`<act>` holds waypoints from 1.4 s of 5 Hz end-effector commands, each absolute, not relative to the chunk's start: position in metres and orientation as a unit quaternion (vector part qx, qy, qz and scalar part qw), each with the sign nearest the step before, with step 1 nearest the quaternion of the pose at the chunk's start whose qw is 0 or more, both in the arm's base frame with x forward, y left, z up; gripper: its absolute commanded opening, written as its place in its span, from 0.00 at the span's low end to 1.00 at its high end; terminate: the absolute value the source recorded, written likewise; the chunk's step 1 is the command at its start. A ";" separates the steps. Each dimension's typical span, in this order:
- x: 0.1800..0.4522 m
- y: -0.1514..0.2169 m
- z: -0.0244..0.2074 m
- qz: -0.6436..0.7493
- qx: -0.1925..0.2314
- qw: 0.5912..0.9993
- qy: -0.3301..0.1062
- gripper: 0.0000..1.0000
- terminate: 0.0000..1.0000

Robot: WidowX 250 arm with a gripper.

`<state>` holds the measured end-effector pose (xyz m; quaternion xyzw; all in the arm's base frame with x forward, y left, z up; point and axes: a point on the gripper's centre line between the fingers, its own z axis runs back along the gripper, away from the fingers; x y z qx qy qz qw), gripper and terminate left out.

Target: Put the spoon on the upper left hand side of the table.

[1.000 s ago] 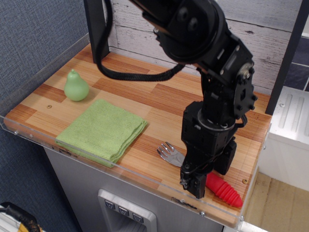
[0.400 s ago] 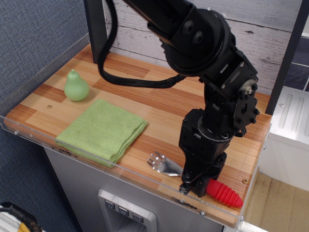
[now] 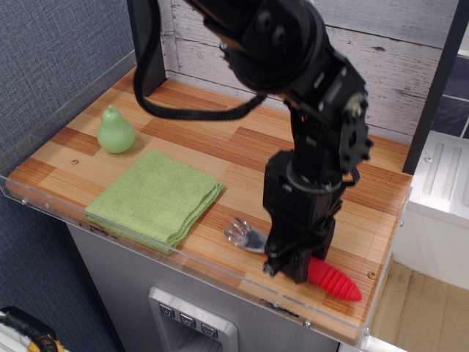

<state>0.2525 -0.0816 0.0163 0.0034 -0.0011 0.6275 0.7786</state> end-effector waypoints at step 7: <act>0.392 0.088 0.061 0.679 -0.003 0.729 -0.088 0.00 0.00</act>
